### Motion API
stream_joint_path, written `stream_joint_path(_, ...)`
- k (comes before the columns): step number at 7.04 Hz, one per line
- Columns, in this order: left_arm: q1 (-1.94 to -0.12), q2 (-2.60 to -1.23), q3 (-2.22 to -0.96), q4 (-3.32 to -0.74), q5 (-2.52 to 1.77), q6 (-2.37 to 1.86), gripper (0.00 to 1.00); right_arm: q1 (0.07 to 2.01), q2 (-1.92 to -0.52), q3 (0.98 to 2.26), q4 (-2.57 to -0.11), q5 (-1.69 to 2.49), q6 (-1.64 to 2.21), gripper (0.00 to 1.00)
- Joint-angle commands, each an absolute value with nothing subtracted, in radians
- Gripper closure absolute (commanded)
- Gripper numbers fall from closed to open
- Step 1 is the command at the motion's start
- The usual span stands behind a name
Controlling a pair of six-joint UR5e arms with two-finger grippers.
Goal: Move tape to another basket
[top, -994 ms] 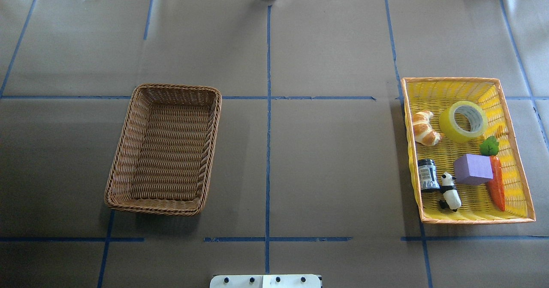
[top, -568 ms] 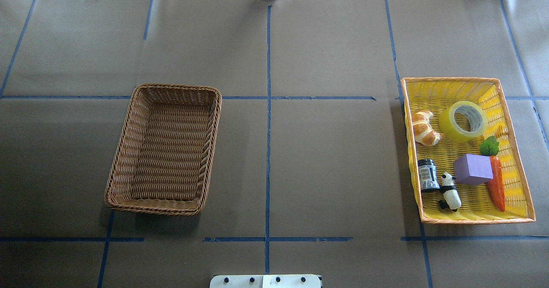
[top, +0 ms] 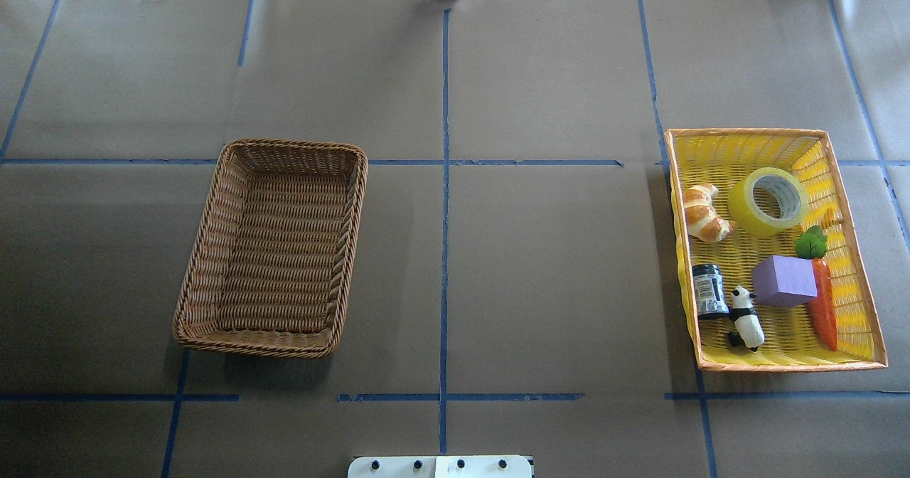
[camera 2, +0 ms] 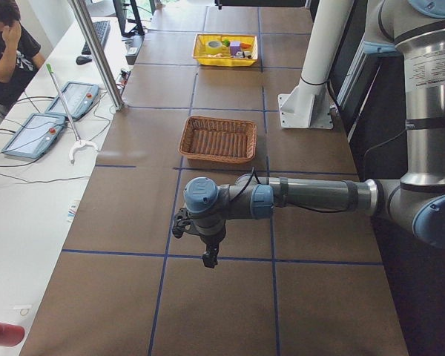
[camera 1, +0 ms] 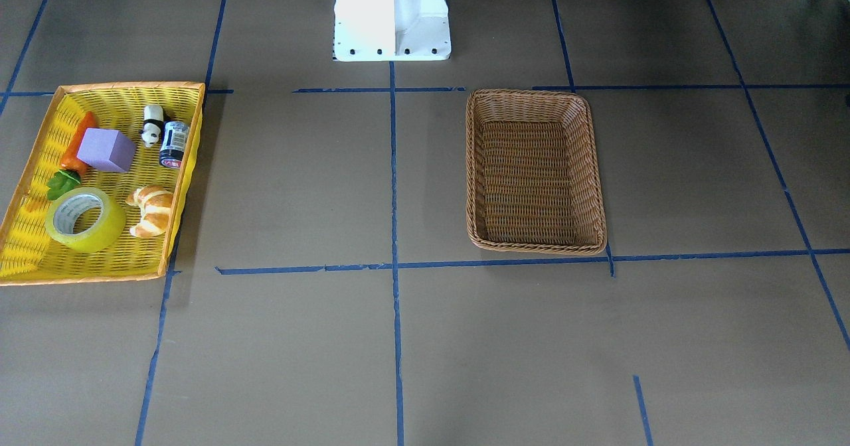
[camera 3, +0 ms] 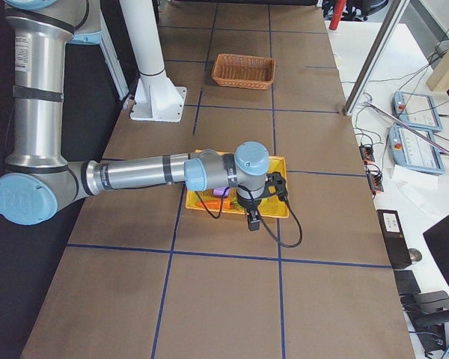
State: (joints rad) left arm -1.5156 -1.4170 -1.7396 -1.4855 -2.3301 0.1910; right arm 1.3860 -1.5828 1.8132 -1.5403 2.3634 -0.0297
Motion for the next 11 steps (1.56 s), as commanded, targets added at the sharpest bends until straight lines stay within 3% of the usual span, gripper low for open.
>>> stream_joint_path(1,-1.516,-1.416,-1.741,-1.482,-2.330,0.192,0.00,1.287,-1.488,1.792,-1.534,2.346,0.110,0.00)
stream_joint_path(5,-1.514,-1.416,-1.740,-1.485,-2.330,0.192,0.00,1.126,-1.459,1.617,-1.212,2.232,0.279,0.00)
stream_joint_path(11,-1.514,-1.416,-1.738,-1.488,-2.330,0.190,0.00,1.060,-1.456,1.526,-1.206,2.229,0.278,0.00)
